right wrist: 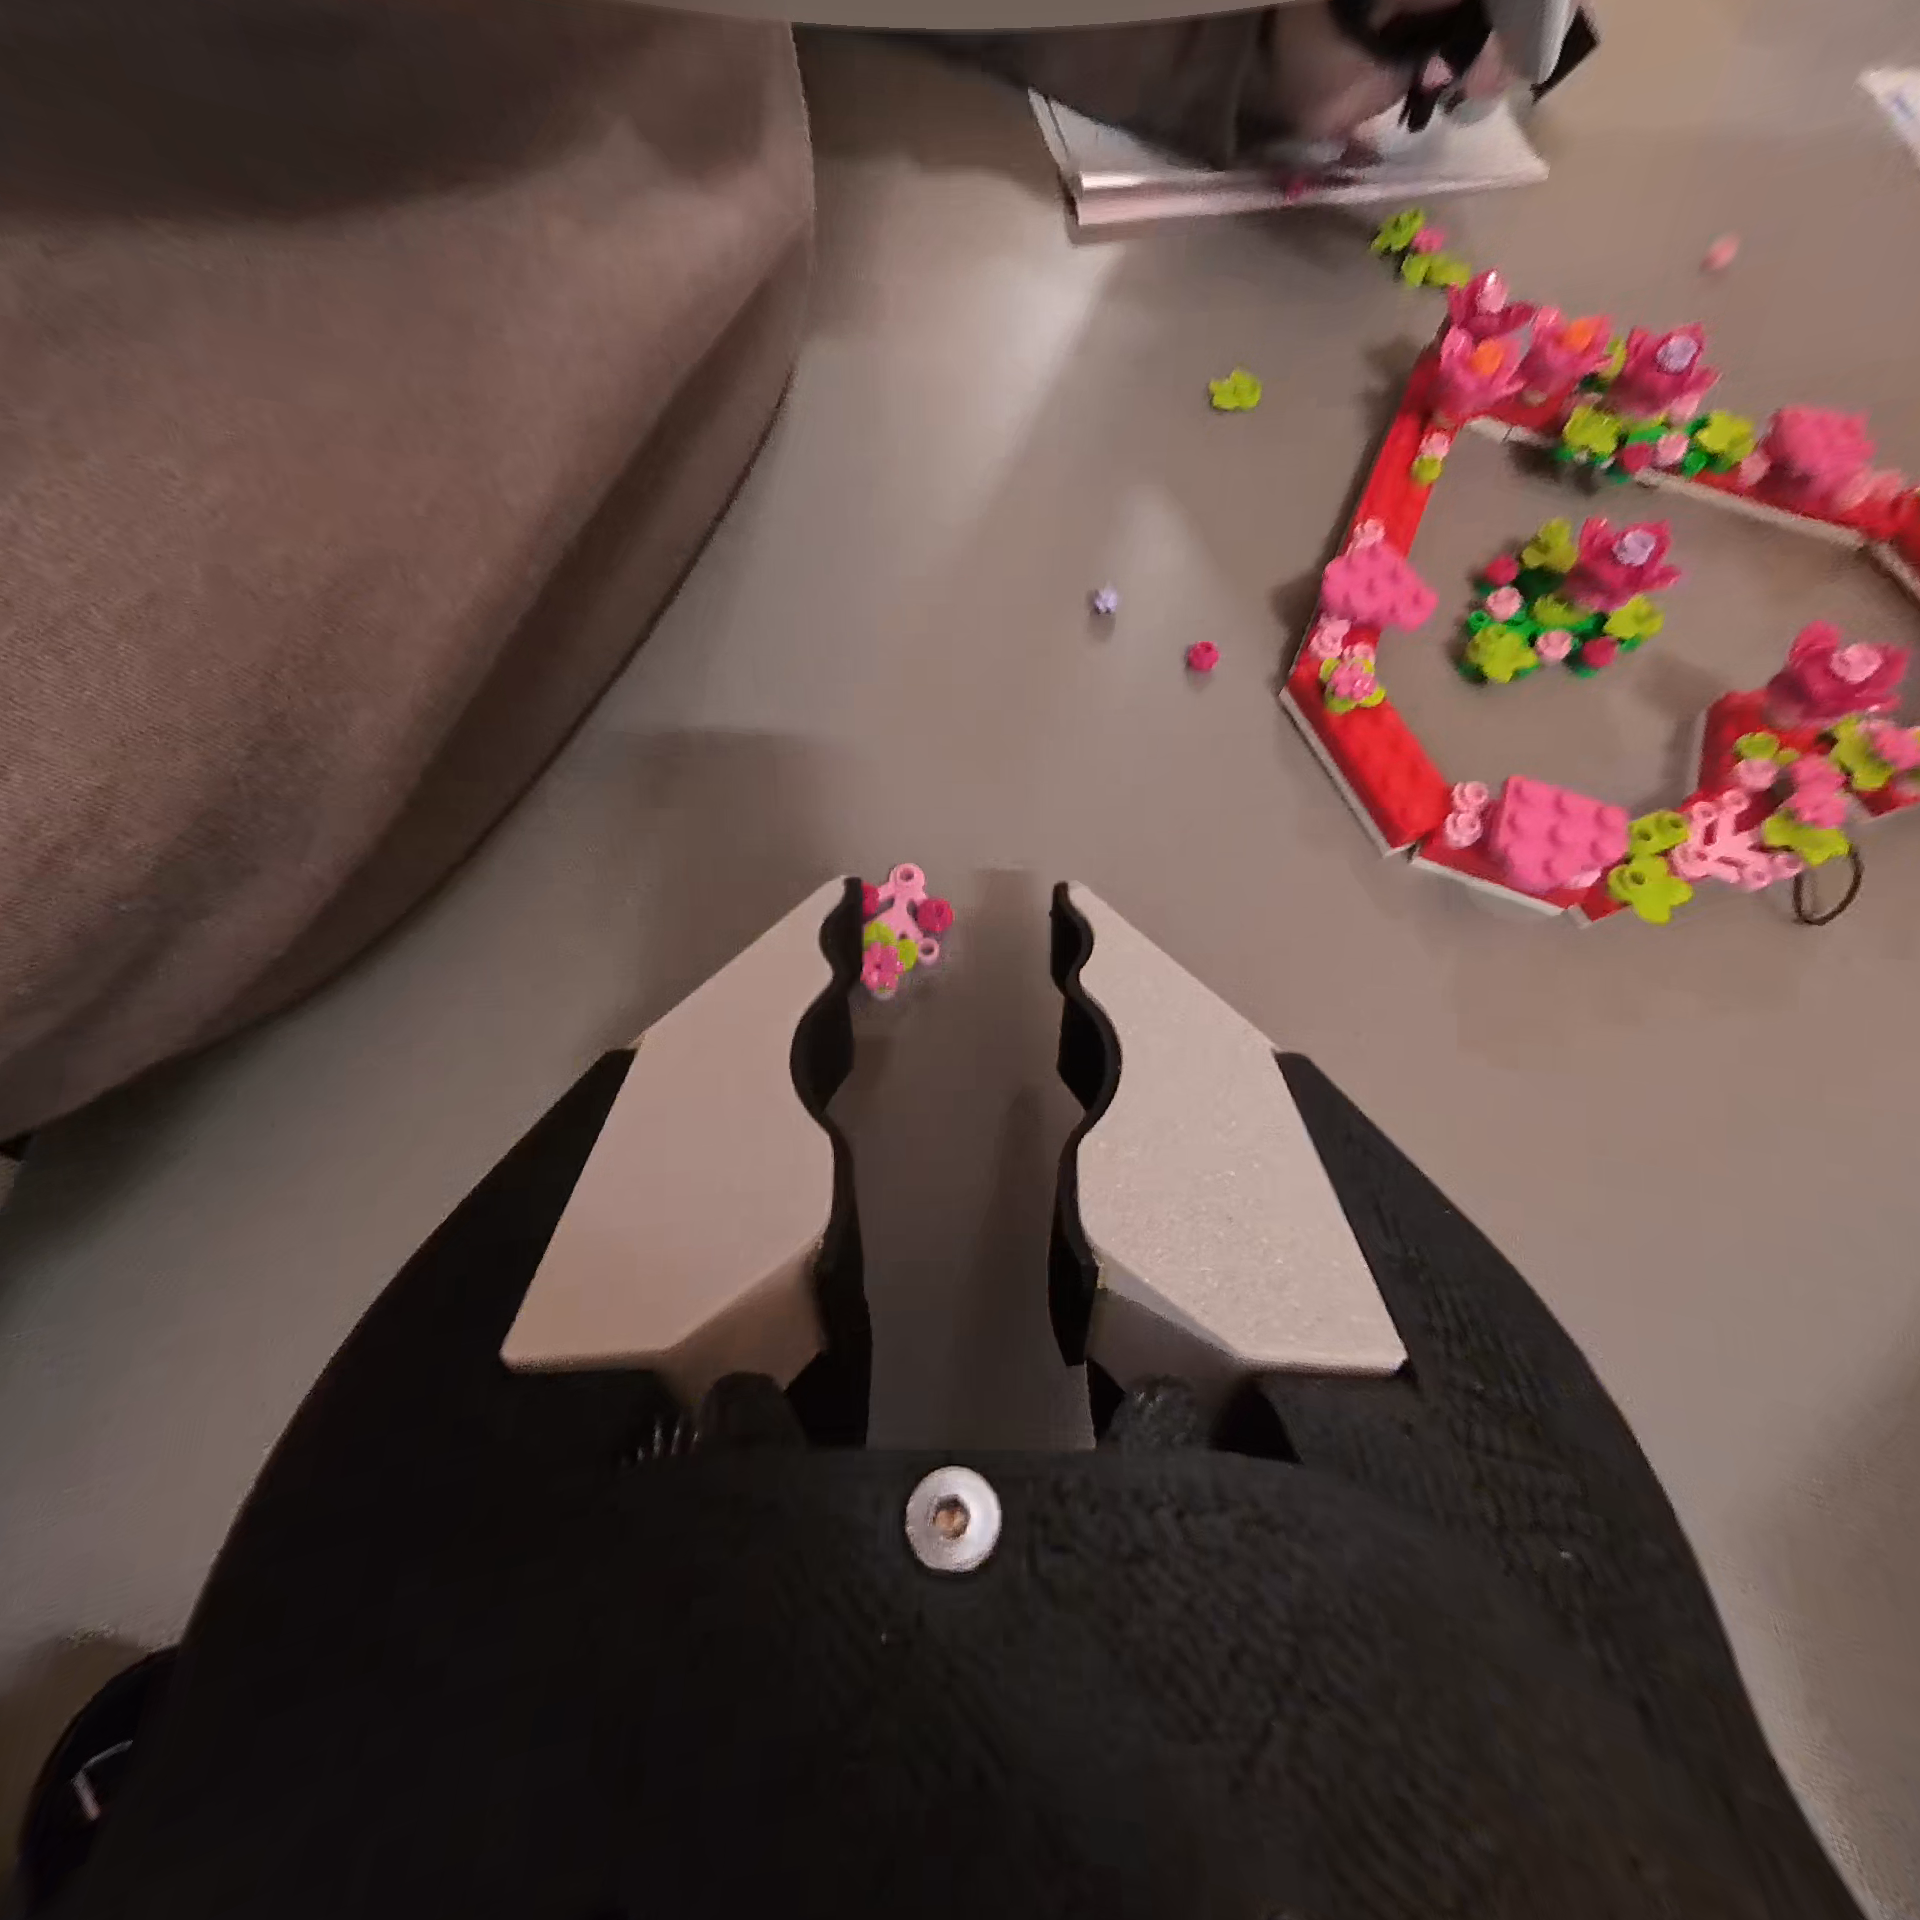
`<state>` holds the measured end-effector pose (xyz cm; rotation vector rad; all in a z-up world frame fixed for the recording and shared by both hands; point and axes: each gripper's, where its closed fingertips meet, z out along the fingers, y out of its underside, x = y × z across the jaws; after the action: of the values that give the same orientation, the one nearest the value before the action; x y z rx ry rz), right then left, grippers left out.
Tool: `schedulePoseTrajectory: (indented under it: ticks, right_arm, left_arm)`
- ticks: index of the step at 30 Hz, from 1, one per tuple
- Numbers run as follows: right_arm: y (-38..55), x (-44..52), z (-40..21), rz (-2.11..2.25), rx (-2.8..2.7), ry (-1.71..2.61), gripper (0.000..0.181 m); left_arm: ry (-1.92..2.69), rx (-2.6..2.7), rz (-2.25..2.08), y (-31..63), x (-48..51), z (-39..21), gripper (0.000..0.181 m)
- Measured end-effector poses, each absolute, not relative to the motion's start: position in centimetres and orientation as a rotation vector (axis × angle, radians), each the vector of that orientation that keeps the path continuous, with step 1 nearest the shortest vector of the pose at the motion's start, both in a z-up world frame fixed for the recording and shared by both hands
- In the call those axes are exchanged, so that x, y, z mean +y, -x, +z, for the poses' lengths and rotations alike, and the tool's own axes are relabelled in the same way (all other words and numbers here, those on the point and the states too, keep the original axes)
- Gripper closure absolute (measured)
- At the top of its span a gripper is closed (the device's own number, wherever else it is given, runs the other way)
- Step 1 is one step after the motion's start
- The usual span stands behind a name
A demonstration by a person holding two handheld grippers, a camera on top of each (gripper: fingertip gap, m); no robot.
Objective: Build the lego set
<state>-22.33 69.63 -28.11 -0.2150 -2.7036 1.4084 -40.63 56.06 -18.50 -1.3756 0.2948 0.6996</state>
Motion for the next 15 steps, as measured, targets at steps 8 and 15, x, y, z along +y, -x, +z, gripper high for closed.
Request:
schedulePoseTrajectory:
  ticks: [8, 15]
  right_arm:
    - [21.7, 70.1, -29.2, 1.361, -2.790, 0.228, 0.148]
    - [21.2, 70.3, -29.8, 1.336, -2.839, 0.222, 0.159]
  left_arm:
    - [1.384, 0.310, 0.703, 40.5, 56.2, -18.7, 0.139]
    - [1.388, 0.314, 0.705, 40.5, 56.3, -18.8, 0.139]
